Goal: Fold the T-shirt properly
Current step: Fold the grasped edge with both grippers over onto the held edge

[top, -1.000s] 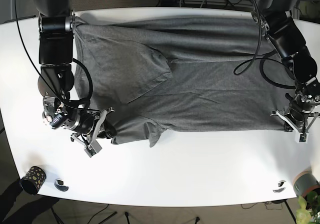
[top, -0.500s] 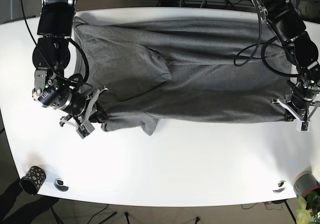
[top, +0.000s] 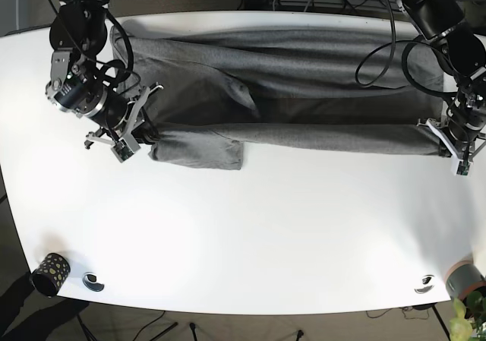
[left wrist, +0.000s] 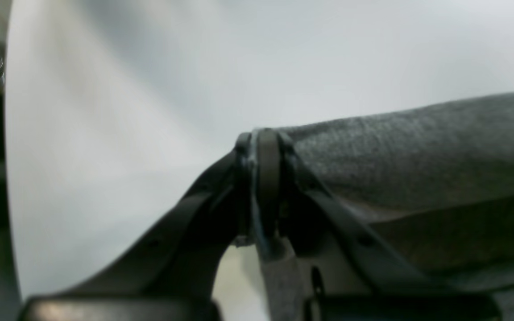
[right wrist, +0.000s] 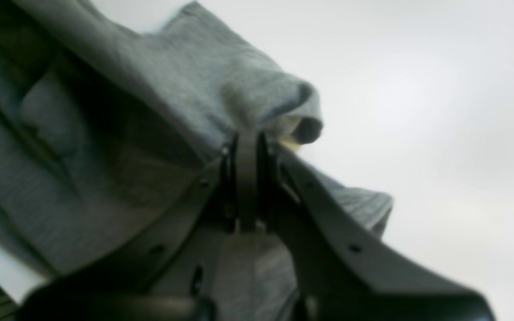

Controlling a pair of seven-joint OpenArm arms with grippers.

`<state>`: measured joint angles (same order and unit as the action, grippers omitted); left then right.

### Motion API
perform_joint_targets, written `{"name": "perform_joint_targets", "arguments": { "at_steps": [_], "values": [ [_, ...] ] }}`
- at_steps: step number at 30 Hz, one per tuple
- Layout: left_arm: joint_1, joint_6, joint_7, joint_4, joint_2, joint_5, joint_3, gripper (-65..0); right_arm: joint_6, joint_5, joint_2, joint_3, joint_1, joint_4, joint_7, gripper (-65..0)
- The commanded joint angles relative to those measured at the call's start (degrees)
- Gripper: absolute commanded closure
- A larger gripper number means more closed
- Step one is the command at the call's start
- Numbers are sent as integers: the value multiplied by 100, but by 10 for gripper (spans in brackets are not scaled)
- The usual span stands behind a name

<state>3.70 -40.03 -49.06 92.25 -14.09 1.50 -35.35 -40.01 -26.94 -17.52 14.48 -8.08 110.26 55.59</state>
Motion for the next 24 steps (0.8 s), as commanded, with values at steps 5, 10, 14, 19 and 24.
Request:
{"name": "perform_joint_targets", "arguments": {
  "at_steps": [5,10,14,19,24],
  "values": [
    [-357,3,-303,626,-99,66,-232,0,1,-71,183,156,-533,460,-122,0],
    [-797,3,-303,854,-99,66,-258,0,1,-71,376,156,-929,530,-122,0],
    [-1157,3,-303,863,-99,57,-267,0,1,-71,525,156,-1148,522,-122,0],
    [-1518,3,-303,819,-99,48,-232,0,1,-18,684,209,-1333,495,-122,0],
    [-1658,3,-303,705,-108,48,-91,-108,1,-71,719,446,-1482,495,-122,-173]
  ]
}}
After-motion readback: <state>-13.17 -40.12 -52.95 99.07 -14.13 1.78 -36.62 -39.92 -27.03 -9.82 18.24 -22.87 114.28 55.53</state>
